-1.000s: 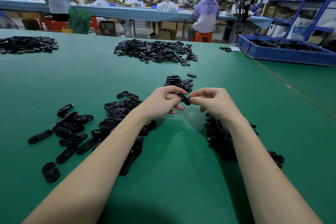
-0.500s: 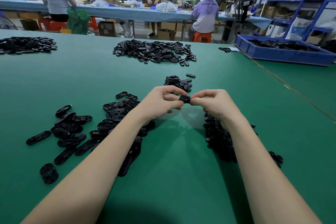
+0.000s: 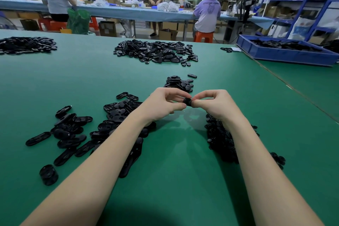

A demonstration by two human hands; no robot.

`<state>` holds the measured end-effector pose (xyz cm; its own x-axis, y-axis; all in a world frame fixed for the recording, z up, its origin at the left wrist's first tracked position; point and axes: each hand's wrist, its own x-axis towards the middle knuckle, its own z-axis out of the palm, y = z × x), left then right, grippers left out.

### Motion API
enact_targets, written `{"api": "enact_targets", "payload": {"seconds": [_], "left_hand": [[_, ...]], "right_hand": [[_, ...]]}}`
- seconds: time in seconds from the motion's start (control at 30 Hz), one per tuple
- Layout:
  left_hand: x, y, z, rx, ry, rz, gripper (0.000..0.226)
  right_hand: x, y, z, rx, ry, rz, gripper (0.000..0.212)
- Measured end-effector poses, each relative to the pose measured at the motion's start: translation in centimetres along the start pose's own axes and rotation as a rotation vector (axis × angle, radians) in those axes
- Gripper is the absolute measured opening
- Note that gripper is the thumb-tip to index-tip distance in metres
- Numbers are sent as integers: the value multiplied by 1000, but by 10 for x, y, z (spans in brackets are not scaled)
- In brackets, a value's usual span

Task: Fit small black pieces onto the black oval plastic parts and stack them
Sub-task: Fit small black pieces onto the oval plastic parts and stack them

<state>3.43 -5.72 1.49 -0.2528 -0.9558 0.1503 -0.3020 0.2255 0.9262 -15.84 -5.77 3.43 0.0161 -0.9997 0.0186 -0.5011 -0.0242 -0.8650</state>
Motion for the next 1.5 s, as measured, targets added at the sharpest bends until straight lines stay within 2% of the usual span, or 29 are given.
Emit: {"api": "enact_targets", "payload": {"seconds": [0.23,0.43,0.6,0.73,0.9,1.17,1.3,1.5], "left_hand": [[0,2,0,-32,6,-1,30],[-2,3,0,-30,-51,-45,27],[-4,4,-3,-116,-63,-102,23],[-5,7,-5,-209,-102,-125,19],[-2,6,-2,-291,-56,-143,10],[2,0,4,-203,4,-168,11],[3,-3,6,-164,52,-193,12],[2,-3,9,-160,75,-222,11]], "right_hand": [[-1,-2,-1,6,1,-17,15],[-2,0,-4,-28,-44,6,23],[-5,7,-6,105,-66,94,29],[-5,11,-5,229,-177,143,27],[-2,12,-1,248,-231,110,20],[1,11,5,123,-170,57,8],[4,11,11,73,-87,16,8],[8,16,14,30,-59,-19,8]]}}
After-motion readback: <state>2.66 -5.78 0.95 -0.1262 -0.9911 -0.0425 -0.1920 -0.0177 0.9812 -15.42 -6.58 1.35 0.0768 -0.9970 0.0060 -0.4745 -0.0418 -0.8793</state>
